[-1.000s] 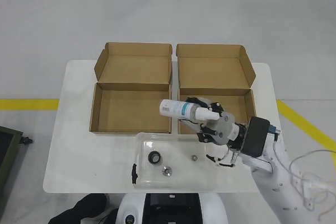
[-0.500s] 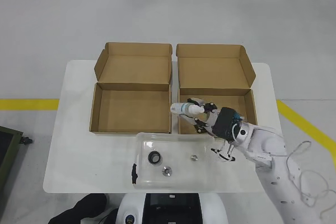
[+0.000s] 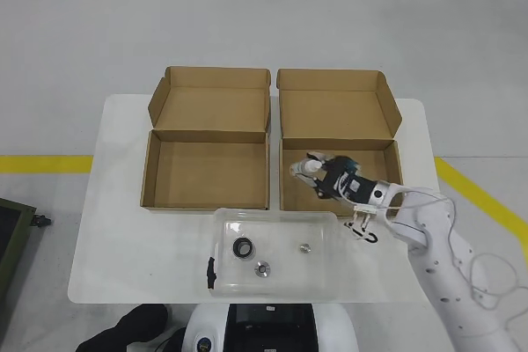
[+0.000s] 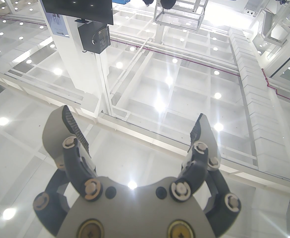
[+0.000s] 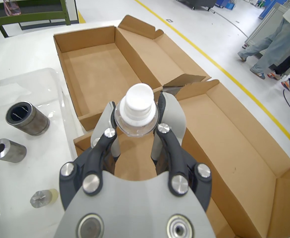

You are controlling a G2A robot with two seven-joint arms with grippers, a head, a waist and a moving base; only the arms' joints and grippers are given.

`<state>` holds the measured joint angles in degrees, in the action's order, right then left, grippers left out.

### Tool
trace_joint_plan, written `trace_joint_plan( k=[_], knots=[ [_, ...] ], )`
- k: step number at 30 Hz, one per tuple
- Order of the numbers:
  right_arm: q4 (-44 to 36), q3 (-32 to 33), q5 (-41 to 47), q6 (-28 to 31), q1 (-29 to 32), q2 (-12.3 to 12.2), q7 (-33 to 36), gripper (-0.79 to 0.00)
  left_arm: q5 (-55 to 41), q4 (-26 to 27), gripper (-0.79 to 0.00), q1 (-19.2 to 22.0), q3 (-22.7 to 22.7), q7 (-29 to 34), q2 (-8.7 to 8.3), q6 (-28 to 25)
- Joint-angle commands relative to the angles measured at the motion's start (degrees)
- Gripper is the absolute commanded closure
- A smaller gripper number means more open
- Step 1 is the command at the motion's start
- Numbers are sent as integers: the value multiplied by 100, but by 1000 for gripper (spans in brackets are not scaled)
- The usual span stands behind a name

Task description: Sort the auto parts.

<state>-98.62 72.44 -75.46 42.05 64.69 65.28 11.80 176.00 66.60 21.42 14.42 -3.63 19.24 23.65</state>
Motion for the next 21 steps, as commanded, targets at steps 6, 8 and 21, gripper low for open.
trace_joint_plan(
  k=[6,8,21],
  knots=[
    [428,-166,79,17,-243,13,365,0,0,0,-785,0,0,0,0,0],
    [558,-206,116,23,-315,17,445,0,0,0,-785,0,0,0,0,0],
    [1177,-560,286,-63,-644,72,578,0,0,0,-785,0,0,0,0,0]
  ],
)
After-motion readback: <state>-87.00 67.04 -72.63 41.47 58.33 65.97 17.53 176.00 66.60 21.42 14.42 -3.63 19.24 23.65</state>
